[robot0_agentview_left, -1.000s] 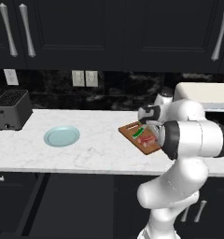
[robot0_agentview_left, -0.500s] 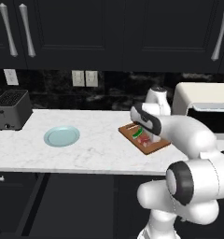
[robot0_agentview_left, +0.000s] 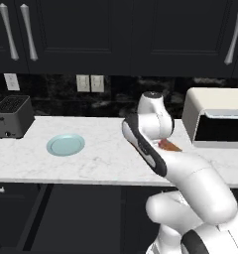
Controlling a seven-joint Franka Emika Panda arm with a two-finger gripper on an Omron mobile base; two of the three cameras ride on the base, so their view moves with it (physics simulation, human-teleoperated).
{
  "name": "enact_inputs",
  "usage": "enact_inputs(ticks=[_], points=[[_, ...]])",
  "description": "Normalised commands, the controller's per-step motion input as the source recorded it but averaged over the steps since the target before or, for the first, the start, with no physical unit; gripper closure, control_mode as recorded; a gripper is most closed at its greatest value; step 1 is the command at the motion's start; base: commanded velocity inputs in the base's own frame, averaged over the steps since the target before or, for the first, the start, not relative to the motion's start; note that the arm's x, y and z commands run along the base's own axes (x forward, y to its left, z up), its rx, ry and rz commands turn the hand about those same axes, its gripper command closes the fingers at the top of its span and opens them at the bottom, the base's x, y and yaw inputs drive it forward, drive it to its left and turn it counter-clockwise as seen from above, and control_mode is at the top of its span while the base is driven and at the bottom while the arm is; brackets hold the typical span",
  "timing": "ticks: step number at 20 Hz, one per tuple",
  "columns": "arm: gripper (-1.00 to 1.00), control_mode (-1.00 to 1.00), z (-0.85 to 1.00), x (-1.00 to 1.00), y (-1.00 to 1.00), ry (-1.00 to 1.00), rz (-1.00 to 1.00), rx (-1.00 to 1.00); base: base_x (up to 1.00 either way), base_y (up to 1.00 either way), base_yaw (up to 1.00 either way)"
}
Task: Pick up the knife from the drawer and place it on the cutting board. Then place the meat from the plate to the cutting board.
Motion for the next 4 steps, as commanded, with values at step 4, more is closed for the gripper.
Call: enact_inputs(ticks=[4], points=[[-1.0, -1.0, 0.52, -0.79, 0.83, 0.0, 0.0, -0.05, 0.0, 0.0, 0.0]])
